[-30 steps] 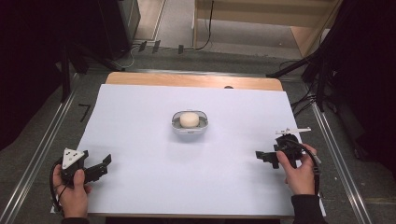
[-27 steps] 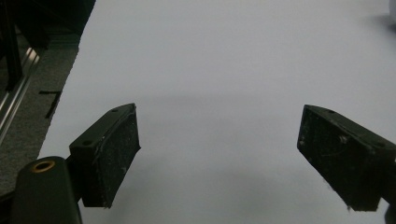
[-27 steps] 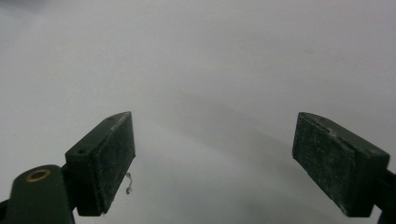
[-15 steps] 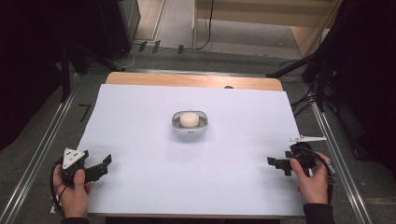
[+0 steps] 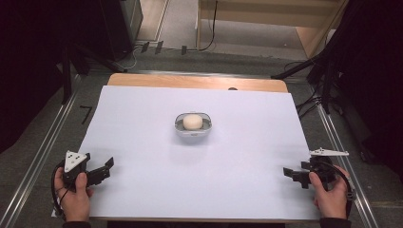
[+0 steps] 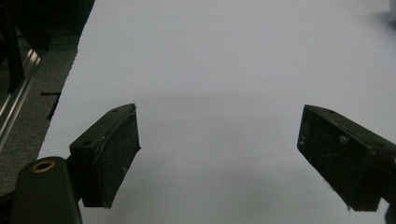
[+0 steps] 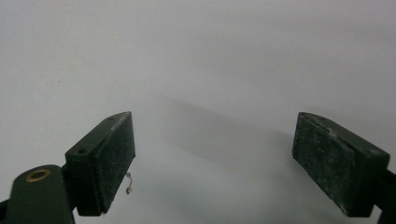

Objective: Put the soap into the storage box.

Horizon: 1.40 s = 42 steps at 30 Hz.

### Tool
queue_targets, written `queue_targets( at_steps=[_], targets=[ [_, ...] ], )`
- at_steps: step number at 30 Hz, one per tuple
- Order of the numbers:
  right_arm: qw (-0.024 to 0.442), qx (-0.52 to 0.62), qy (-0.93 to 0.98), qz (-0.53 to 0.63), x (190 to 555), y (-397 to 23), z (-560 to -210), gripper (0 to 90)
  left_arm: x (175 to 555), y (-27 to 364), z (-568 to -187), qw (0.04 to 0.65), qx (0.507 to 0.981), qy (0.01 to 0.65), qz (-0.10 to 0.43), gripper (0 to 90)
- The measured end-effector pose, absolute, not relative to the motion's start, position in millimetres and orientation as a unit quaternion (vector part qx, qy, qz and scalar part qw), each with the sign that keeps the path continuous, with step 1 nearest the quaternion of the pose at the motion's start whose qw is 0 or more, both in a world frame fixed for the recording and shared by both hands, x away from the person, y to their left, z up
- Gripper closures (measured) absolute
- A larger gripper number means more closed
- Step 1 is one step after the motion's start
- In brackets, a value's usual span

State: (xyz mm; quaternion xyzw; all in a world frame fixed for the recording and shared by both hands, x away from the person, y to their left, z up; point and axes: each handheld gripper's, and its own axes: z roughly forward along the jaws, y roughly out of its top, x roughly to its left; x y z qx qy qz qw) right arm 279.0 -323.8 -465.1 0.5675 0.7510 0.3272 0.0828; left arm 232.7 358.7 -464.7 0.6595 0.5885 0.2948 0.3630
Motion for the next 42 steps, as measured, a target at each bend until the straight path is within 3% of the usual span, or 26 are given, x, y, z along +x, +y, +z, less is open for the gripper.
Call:
queue_targets(
  at_steps=[21, 42],
  targets=[
    [0.159, 0.524, 0.736, 0.397, 237, -341, -484, 14.0, 233, 359, -465, 0.364, 0.659, 0.589, 0.294, 13.9],
    [0.15, 0.547, 0.709, 0.42, 238, -347, -489, 13.9, 233, 359, -465, 0.363, 0.658, 0.591, 0.293, 13.9]
  ],
)
